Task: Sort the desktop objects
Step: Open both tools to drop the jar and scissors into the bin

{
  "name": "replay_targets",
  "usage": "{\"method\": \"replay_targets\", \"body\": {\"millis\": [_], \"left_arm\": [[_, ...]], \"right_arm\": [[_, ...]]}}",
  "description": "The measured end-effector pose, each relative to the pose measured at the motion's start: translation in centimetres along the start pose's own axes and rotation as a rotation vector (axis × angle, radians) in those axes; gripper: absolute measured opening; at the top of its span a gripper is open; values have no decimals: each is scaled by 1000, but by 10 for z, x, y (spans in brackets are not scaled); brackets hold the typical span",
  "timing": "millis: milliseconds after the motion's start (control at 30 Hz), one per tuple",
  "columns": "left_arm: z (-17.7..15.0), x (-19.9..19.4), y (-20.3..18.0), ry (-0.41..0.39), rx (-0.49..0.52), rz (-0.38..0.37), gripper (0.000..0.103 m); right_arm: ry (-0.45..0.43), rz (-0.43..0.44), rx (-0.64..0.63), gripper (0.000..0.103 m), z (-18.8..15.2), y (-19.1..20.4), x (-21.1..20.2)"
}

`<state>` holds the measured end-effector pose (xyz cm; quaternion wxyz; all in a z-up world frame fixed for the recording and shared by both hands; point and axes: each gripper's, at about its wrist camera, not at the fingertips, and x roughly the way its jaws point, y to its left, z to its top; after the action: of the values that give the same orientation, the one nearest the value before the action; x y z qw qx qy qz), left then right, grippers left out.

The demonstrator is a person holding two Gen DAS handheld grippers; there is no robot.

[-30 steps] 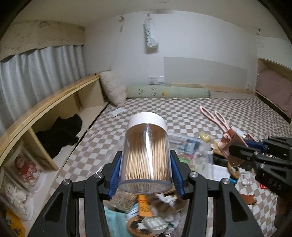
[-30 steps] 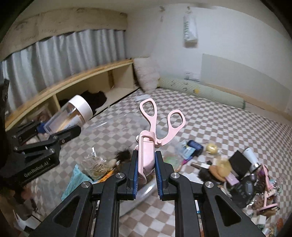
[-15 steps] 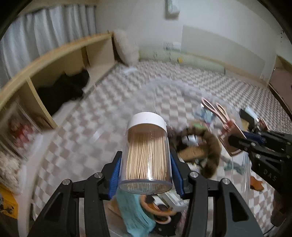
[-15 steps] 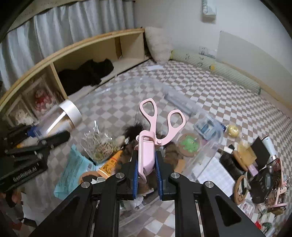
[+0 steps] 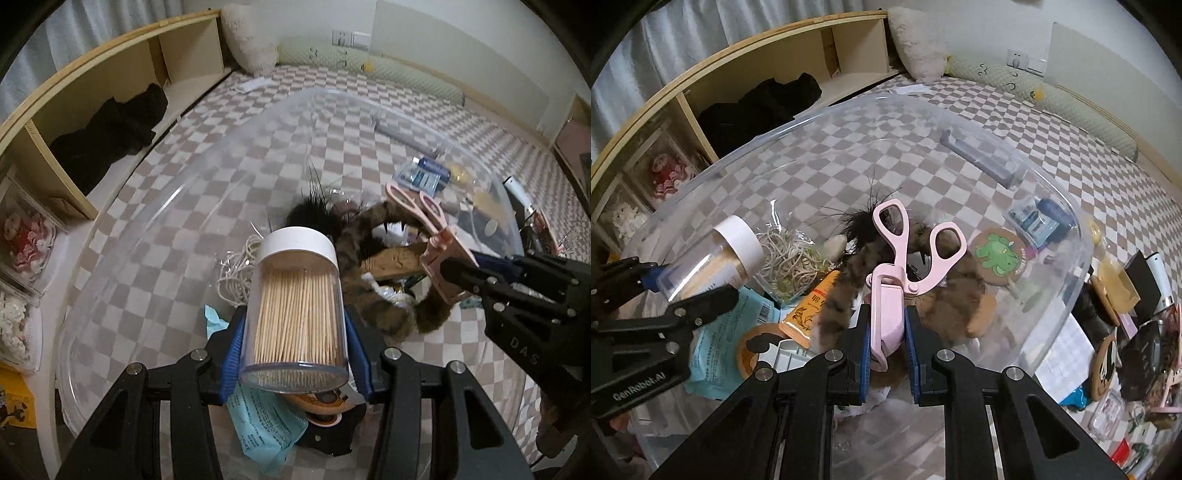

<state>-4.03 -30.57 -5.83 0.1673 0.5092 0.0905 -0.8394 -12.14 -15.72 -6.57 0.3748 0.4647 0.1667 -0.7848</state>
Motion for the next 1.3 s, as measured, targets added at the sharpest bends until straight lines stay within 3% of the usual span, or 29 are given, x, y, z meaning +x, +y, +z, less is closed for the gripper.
{"method": "replay_targets", "body": {"millis": [267, 733, 767, 833, 933, 967, 1000, 1067, 1300], "left_arm": [[-3, 6, -3, 27, 21, 14, 49], [-3, 7, -1, 35, 11, 9, 50], [-3, 6, -1, 31, 11, 8, 51], [-3, 5, -1, 25, 8, 7, 67], [-2, 4, 0, 16, 7, 5, 67], [-3, 4, 0, 16, 9, 6, 67], [-3, 4, -1, 17, 11, 8, 67], [-3, 4, -1, 17, 14, 10, 67], [-3, 5, -2, 16, 17, 16, 67]], "right_arm": [[32, -36, -62, 17, 3, 8, 6], [42, 15, -15, 17, 5, 1, 4], [42, 13, -17, 17, 5, 1, 4], [40, 13, -22, 17, 5, 2, 3], [32, 21, -16, 20, 6, 2, 1], [21, 29, -10, 29, 7, 2, -2], [8, 36, -3, 50, 8, 1, -5], [-35, 54, 11, 66, 11, 0, -17], [-71, 85, 60, 67, 15, -7, -31]]}}
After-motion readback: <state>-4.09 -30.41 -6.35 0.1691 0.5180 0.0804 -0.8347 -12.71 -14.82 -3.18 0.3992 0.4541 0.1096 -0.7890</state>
